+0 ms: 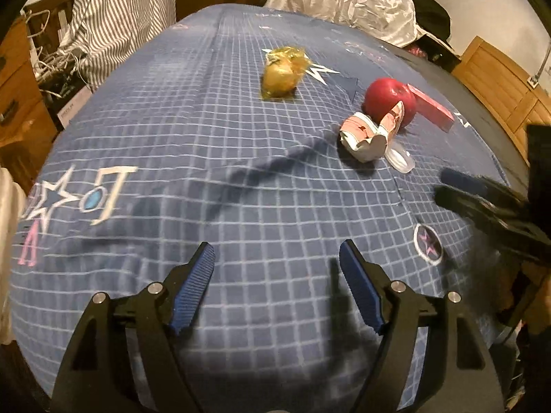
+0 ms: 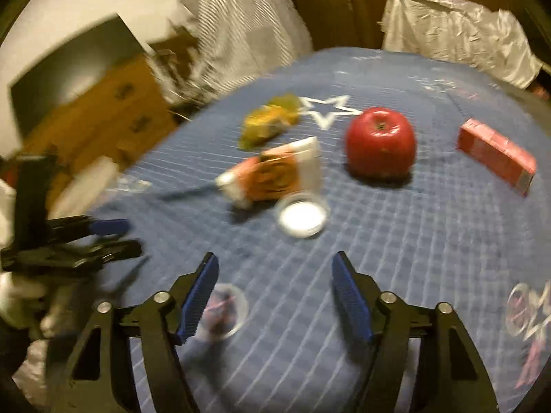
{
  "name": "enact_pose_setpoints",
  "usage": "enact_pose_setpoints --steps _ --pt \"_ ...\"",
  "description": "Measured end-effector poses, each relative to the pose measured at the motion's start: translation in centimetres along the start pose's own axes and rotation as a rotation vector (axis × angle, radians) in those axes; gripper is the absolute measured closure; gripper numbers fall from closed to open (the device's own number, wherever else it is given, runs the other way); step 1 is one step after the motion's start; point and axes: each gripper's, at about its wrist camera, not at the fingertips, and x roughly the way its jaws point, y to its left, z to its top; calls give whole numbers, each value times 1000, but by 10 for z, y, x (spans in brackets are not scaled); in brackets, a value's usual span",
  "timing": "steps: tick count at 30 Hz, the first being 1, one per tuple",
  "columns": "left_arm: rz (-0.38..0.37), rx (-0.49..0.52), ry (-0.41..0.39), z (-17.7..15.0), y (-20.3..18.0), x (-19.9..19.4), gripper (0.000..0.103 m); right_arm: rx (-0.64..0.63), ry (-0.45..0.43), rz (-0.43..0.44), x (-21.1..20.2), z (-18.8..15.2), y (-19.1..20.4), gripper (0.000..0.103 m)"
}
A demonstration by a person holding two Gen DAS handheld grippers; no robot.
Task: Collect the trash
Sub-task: 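Grasp the orange-and-white paper bag with the left tool while the right tool grasps the white paper cup, then lift the paper bag and white cup off the bed with both tools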
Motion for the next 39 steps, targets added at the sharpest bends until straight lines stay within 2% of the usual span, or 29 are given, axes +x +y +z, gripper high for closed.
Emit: enact_pose_setpoints --steps 6,7,8,9,16,19,22,30,33,35,39 --pt "6 14 -1 8 -7 5 27 -33 97 -53 55 28 0 40" --pt "2 19 0 11 -8 6 27 -28 94 -59 56 28 0 42" --pt "-2 22 1 14 -8 7 27 -18 91 -62 58 31 -2 54" --pt "-10 25 1 17 -11 9 27 8 89 -59 55 28 -7 62" --pt "-135 124 -13 48 -47 28 27 66 58 -85 -8 -13 -37 62" --pt "-186 167 -30 64 -63 36 18 85 51 -103 -41 -38 -52 62" --pt "-223 183 -32 81 -73 46 17 97 59 -110 -55 -58 -63 62" --pt "-218 195 36 99 -89 88 17 116 49 -93 -55 -56 -68 61" --pt "-202 205 36 97 -91 93 28 124 45 -92 -53 -58 -69 61" --pt "-201 207 24 96 -90 91 46 127 40 -96 -53 -59 -68 61" --pt "-194 214 1 93 -88 87 53 122 32 -113 -51 -59 -66 61"
